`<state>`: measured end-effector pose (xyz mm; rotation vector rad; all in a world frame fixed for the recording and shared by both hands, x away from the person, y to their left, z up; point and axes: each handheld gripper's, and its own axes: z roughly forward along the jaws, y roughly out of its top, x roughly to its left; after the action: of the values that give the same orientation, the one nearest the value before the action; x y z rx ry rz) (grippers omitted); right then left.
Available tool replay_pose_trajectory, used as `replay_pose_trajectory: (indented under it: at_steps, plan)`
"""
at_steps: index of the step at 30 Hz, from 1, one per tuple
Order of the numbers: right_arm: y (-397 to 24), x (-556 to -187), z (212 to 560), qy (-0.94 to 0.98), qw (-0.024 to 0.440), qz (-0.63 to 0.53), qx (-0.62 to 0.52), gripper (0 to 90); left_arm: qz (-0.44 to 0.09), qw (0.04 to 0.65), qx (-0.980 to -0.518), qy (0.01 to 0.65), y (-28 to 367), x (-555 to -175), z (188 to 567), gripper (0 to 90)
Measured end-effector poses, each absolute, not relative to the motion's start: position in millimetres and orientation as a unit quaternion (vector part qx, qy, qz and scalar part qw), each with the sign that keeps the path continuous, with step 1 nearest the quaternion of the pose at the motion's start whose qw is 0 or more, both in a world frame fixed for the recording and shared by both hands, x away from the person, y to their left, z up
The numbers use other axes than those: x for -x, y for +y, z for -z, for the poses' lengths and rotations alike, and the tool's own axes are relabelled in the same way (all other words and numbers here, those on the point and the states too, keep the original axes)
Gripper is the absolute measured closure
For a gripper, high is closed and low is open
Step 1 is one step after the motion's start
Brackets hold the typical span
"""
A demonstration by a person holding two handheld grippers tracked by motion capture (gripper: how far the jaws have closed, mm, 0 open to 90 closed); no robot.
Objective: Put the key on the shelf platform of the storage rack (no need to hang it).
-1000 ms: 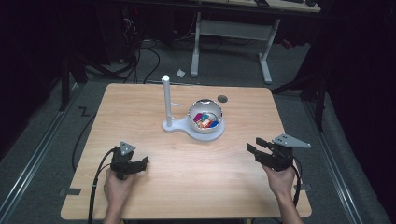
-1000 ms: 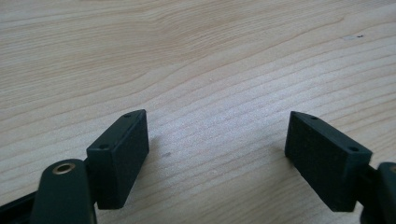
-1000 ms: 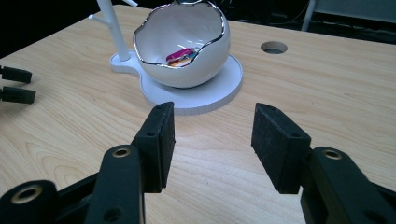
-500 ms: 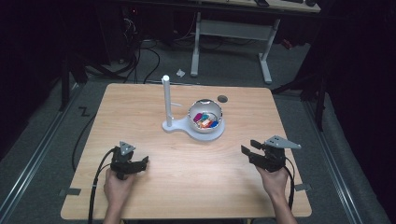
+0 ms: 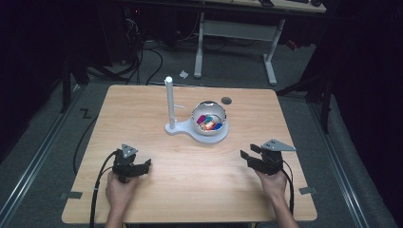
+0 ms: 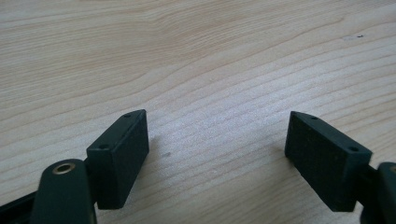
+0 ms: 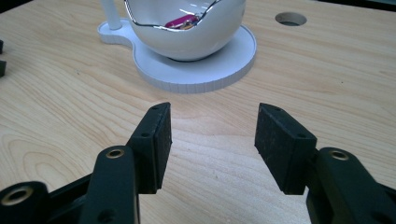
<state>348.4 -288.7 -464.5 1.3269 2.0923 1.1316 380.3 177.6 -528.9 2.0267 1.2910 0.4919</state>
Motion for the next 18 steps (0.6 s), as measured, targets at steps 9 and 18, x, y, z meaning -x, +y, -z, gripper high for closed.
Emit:
replay_pose_trajectory:
  at_steps: [9, 18]
  plan:
    - [-287.2, -355.9, 480.1, 0.755, 0.202, -0.39, -0.486, 44.9, -0.189, 0.337, -0.778, 0.496, 177.6, -380.3, 528.8, 22.1]
    - [-288.5, -362.5, 487.9, 0.758, 0.193, -0.374, -0.499, 45.8, -0.189, 0.338, -0.778, 0.495, 177.6, -380.3, 528.9, 22.1]
